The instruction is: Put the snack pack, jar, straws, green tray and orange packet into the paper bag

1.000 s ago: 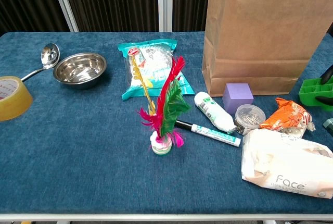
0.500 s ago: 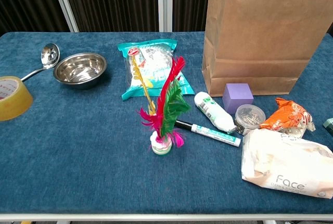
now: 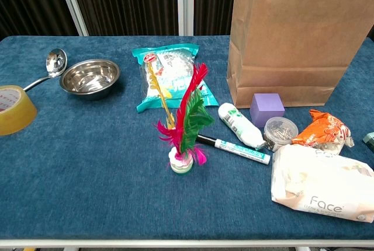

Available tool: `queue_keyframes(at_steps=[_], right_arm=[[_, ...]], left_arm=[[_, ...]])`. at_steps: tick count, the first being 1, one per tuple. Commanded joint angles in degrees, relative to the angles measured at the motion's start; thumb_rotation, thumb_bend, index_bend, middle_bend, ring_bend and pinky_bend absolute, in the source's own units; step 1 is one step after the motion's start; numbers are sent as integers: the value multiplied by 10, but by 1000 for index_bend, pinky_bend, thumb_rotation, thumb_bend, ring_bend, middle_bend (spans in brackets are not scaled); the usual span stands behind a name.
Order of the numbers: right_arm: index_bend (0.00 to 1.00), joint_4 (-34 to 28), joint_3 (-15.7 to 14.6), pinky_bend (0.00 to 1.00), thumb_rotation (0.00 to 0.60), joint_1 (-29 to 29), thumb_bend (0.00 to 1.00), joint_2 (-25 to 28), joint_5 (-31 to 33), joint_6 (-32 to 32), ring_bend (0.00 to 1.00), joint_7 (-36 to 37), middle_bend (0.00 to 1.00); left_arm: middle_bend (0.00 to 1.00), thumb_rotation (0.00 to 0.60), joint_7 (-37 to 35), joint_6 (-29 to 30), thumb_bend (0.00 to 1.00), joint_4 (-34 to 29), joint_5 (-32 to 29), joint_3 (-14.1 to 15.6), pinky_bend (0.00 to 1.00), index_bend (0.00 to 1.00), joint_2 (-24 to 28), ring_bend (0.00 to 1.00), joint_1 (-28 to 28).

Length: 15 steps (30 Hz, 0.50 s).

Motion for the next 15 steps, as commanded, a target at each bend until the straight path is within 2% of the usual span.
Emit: queue_keyframes(at_steps=[1,5,15], right_arm=[[530,-23,55,549,600,75,156,-17,43,-55,392,-79,433],[529,-4,79,549,600,139,157,-62,77,-90,392,-144,433],[530,41,67,549,600,210,151,-142,143,-143,392,-237,431]], left_arm=[[144,600,0,0,58,0,-2,-1,156,107,2,12,1],[143,600,-3,-1,58,0,-7,-3,156,107,7,12,3],[143,600,-8,-3,58,1,-14,-7,156,107,10,12,6]])
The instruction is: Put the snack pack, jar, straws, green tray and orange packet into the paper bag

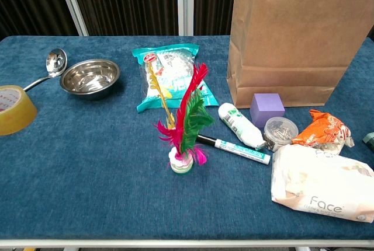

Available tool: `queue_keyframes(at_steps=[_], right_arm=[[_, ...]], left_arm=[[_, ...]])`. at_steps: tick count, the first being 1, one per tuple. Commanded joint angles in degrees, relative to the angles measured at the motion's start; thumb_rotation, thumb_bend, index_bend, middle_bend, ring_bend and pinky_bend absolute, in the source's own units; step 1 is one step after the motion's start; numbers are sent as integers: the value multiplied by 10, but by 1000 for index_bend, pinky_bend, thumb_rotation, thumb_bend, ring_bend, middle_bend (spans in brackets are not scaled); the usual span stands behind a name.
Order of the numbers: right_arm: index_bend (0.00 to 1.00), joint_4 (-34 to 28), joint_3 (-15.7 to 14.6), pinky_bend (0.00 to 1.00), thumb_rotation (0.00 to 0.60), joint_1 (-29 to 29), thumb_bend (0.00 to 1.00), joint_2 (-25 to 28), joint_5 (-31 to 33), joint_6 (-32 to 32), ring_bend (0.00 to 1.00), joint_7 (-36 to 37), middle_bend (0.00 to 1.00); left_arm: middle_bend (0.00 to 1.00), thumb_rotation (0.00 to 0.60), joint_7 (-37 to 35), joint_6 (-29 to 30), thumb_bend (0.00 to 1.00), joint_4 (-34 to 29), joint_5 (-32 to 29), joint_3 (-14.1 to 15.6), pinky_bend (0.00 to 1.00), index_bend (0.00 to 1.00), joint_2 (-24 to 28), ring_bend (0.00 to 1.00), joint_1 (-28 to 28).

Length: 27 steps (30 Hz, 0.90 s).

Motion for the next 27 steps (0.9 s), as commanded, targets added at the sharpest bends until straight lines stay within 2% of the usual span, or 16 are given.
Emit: queue_keyframes(at_steps=[1,5,8,12,14,21,27], right_arm=[[531,14,-5,549,600,11,135,-15,22,-15,391,-20,428],[510,18,-15,521,600,17,67,-18,35,-27,375,-33,408],[404,11,-23,395,600,18,3,-7,46,-47,281,-37,349],[275,1,-27,206,600,18,0,5,55,-57,113,-36,206],[241,-1,-25,163,600,18,0,7,56,-54,69,-30,166],[233,-6,-26,157,600,17,0,12,45,-42,64,-17,166],[231,-23,-24,157,600,10,0,15,-27,3,77,52,194]], left_arm=[[143,600,-1,0,58,0,-1,0,156,107,0,12,0],[143,600,-1,-1,58,0,-3,-2,156,107,1,12,1],[143,600,-1,-1,58,0,-2,-2,156,107,1,12,0],[143,600,-1,-4,57,1,-2,-2,156,107,0,12,0],[143,600,-1,-4,58,1,-3,-2,156,107,0,12,0],[143,600,-1,-2,58,1,-1,-3,156,107,0,12,0],[143,600,1,-2,58,-2,0,-3,156,107,1,12,0]])
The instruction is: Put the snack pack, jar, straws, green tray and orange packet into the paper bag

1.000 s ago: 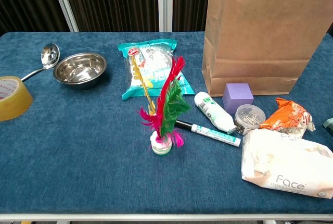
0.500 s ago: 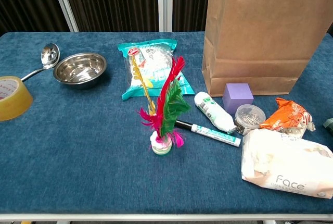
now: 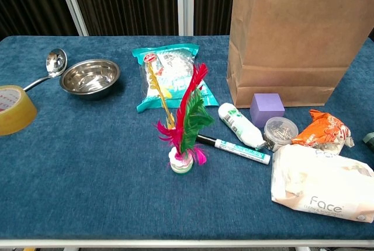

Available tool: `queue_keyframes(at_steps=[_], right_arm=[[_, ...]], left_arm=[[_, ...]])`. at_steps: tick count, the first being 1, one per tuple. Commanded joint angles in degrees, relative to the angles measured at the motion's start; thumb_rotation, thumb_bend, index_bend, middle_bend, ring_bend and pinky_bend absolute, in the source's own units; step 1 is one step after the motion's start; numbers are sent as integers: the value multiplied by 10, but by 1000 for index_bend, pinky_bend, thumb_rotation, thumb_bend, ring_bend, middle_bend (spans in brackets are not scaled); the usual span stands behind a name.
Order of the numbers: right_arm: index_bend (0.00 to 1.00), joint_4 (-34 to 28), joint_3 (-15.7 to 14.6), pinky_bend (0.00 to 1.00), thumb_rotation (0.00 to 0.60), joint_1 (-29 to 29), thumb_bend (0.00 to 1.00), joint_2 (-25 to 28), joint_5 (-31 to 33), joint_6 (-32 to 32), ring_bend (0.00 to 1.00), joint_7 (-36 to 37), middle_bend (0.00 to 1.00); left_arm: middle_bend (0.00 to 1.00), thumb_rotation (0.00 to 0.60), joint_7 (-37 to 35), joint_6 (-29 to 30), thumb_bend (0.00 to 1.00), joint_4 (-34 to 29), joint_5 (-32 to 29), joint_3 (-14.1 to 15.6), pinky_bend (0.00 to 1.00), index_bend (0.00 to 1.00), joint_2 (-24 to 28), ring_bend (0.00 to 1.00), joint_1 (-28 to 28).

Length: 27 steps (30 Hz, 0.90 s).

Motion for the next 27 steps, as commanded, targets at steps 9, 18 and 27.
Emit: queue_keyframes(at_steps=[9,18,27], right_arm=[[231,-140,-9,182,600,-53,0,74,-166,105,113,110,231],[242,-117,-170,237,600,-141,0,166,-283,72,154,78,262],[313,34,-255,286,600,-203,0,146,-307,83,192,85,294]], left_arm=[[143,600,4,0,58,-5,2,-1,156,107,1,12,-2],[143,600,9,1,58,-10,4,0,156,107,0,12,-3],[143,600,10,1,58,-9,4,1,156,107,-3,12,-1]])
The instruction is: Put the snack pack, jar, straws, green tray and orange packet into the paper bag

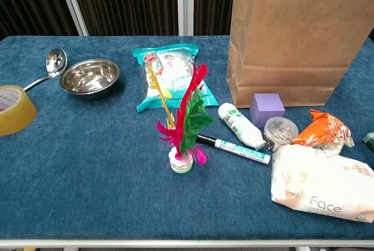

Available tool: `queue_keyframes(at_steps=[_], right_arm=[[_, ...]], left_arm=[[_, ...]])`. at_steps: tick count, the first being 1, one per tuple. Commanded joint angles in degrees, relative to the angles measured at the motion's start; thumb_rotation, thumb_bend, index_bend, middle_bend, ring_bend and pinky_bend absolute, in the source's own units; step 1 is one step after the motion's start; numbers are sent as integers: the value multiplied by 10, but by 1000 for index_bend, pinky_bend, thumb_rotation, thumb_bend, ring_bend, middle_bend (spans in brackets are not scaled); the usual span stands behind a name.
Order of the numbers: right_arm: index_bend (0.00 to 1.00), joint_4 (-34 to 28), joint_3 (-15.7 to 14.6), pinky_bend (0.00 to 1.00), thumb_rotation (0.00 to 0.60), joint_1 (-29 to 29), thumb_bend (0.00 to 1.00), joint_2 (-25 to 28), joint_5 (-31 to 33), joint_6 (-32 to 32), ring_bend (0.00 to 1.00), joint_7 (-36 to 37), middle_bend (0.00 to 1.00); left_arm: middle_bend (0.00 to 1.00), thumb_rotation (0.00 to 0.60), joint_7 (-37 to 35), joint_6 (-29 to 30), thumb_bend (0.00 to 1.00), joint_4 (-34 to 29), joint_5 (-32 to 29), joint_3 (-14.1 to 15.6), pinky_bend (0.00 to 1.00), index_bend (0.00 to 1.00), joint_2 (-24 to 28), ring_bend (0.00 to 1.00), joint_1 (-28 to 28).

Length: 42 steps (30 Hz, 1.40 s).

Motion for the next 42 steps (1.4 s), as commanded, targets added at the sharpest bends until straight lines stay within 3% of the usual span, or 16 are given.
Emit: queue_keyframes(at_steps=[1,7,17,25,42], right_arm=[[323,75,-30,290,600,-26,0,-17,-8,1,197,4,301],[332,140,-33,295,600,7,0,-42,18,-87,201,-4,296],[329,111,-13,296,600,72,0,-43,49,-211,179,-114,259],[325,109,-11,294,600,100,0,-59,82,-267,170,-134,253],[322,197,-23,293,600,139,0,-127,118,-334,167,-88,253]], left_arm=[[143,600,0,0,58,0,1,1,156,107,-1,12,0],[143,600,6,2,58,-2,5,3,156,107,-4,12,0],[143,600,5,-1,58,1,0,2,156,107,-6,12,2],[143,600,-4,-3,58,12,-5,1,156,107,-11,12,5],[143,600,-20,-5,58,24,-7,-2,156,108,-11,12,4]])
